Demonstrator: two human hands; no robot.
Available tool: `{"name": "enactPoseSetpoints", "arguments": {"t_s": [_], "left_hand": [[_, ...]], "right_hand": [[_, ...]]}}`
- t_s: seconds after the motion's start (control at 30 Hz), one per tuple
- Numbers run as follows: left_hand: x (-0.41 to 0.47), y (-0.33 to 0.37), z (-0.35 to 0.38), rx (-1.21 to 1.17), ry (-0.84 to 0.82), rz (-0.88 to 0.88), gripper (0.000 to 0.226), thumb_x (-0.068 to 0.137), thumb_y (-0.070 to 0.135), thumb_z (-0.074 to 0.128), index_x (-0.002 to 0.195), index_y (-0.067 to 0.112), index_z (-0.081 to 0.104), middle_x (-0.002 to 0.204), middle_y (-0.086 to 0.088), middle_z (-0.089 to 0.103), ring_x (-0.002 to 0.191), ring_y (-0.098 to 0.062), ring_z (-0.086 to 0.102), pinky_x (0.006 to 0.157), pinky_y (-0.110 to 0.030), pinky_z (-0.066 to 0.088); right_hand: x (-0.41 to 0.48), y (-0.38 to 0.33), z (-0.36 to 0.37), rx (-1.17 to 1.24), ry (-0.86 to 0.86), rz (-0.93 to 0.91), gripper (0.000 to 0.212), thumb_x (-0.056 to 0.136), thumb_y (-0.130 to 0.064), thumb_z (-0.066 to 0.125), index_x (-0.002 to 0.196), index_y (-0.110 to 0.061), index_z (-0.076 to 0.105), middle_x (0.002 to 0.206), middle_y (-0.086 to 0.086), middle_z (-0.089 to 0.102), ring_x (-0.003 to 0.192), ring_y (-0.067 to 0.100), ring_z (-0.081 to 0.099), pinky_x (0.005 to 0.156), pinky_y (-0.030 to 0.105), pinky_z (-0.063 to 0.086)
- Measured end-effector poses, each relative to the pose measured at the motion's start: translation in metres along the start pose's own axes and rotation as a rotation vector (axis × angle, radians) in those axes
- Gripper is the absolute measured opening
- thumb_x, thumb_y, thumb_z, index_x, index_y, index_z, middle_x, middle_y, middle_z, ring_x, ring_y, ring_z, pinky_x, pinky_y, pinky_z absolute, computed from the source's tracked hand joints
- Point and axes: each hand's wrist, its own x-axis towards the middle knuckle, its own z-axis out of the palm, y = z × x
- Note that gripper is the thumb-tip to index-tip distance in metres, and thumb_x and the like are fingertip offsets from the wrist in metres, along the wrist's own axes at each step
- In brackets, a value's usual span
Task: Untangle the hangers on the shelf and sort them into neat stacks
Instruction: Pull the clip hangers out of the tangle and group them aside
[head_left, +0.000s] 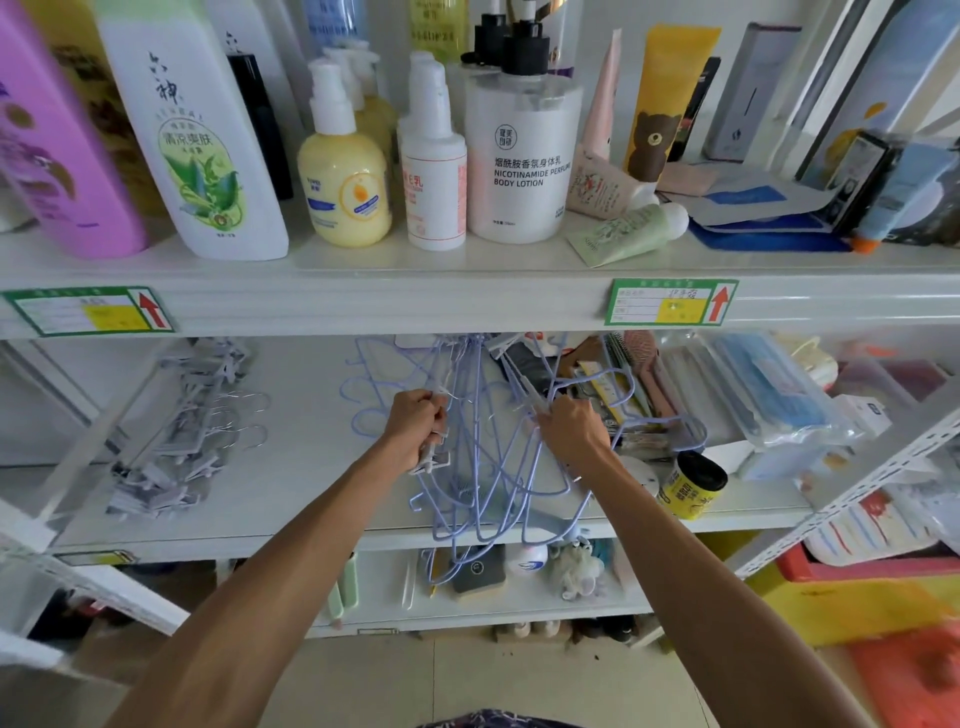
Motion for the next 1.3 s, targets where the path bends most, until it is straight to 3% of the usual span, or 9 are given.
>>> {"name": "enactPoseSetpoints", "arguments": {"t_s": [0.17,0.4,0.53,0.63,0.73,0.8,0.97,1.13,1.3], "left_hand": [[0.002,-0.002,0.003,-0.020,-0.019,-0.038,0.021,0.098,0.005,0.043,0.088,0.004,0.061,0.063,-0.005,0.042,0.044,-0.012,0.030,0.040,-0.021,0.017],[0.006,-0.006,0.019,0.026,-0.043,-0.001,0.020,0.098,0.003,0.046,0.086,0.000,0.061,0.060,-0.008,0.046,0.041,-0.013,0.037,0.037,-0.021,0.027],[0.012,-0.012,0.020,0.325,-0.121,0.044,0.019,0.097,0.007,0.053,0.090,-0.008,0.062,0.064,-0.016,0.062,0.046,-0.019,0.061,0.056,-0.035,0.059],[0.014,-0.017,0.010,0.706,-0.142,0.116,0.024,0.091,0.017,0.062,0.077,-0.002,0.067,0.068,-0.013,0.069,0.055,-0.019,0.066,0.065,-0.029,0.057],[0.010,-0.008,0.000,0.762,-0.187,0.105,0.021,0.088,0.015,0.064,0.084,-0.005,0.071,0.079,-0.018,0.073,0.073,-0.026,0.073,0.075,-0.036,0.060],[0.004,0.005,-0.009,0.690,-0.172,0.106,0.023,0.091,0.018,0.060,0.088,-0.002,0.072,0.082,-0.017,0.074,0.076,-0.027,0.072,0.077,-0.038,0.060],[-0.015,0.036,-0.051,-0.015,-0.165,-0.027,0.034,0.099,0.034,0.053,0.089,0.006,0.070,0.071,-0.007,0.069,0.059,-0.016,0.066,0.057,-0.024,0.052],[-0.021,0.041,-0.135,-0.007,-0.012,0.123,0.023,0.089,0.014,0.068,0.068,0.007,0.068,0.061,-0.010,0.056,0.047,-0.018,0.045,0.045,-0.021,0.036],[-0.005,0.048,-0.236,-0.082,0.194,0.028,0.012,0.096,0.010,0.061,0.087,0.004,0.067,0.061,-0.003,0.066,0.049,-0.011,0.058,0.051,-0.026,0.057]], "right_hand": [[0.003,0.013,-0.015,-0.170,0.052,-0.072,0.026,0.096,-0.035,0.058,0.092,-0.011,0.068,0.088,0.009,0.069,0.080,0.029,0.067,0.074,0.039,0.058],[-0.004,0.023,-0.036,0.111,0.206,-0.176,0.026,0.097,-0.033,0.057,0.085,-0.011,0.064,0.063,0.003,0.059,0.054,0.021,0.058,0.046,0.024,0.043],[-0.015,0.008,-0.029,0.266,0.115,-0.157,0.033,0.097,-0.031,0.057,0.070,-0.012,0.054,0.056,-0.003,0.050,0.053,0.017,0.049,0.042,0.021,0.032],[-0.016,-0.008,-0.011,0.311,0.043,-0.149,0.028,0.099,-0.034,0.053,0.081,-0.013,0.054,0.066,0.004,0.061,0.059,0.020,0.057,0.054,0.031,0.041],[-0.021,-0.031,0.006,0.427,-0.031,-0.187,0.021,0.102,-0.028,0.049,0.095,-0.010,0.056,0.068,0.009,0.069,0.047,0.015,0.056,0.048,0.028,0.044],[-0.022,-0.051,0.016,0.543,-0.082,-0.195,0.025,0.101,-0.024,0.049,0.091,-0.006,0.061,0.062,0.009,0.069,0.040,0.016,0.054,0.044,0.029,0.045],[-0.023,-0.120,0.056,0.836,-0.265,-0.208,0.036,0.102,-0.021,0.051,0.080,0.005,0.063,0.055,0.012,0.062,0.037,0.022,0.052,0.047,0.036,0.043],[-0.041,-0.206,0.099,1.070,-0.552,-0.171,0.032,0.104,-0.020,0.048,0.090,0.003,0.066,0.069,0.015,0.067,0.054,0.021,0.064,0.055,0.031,0.055],[-0.042,-0.277,0.142,0.983,-0.666,-0.066,0.027,0.100,-0.027,0.055,0.090,-0.004,0.065,0.078,0.011,0.076,0.064,0.016,0.070,0.066,0.025,0.057]]}}
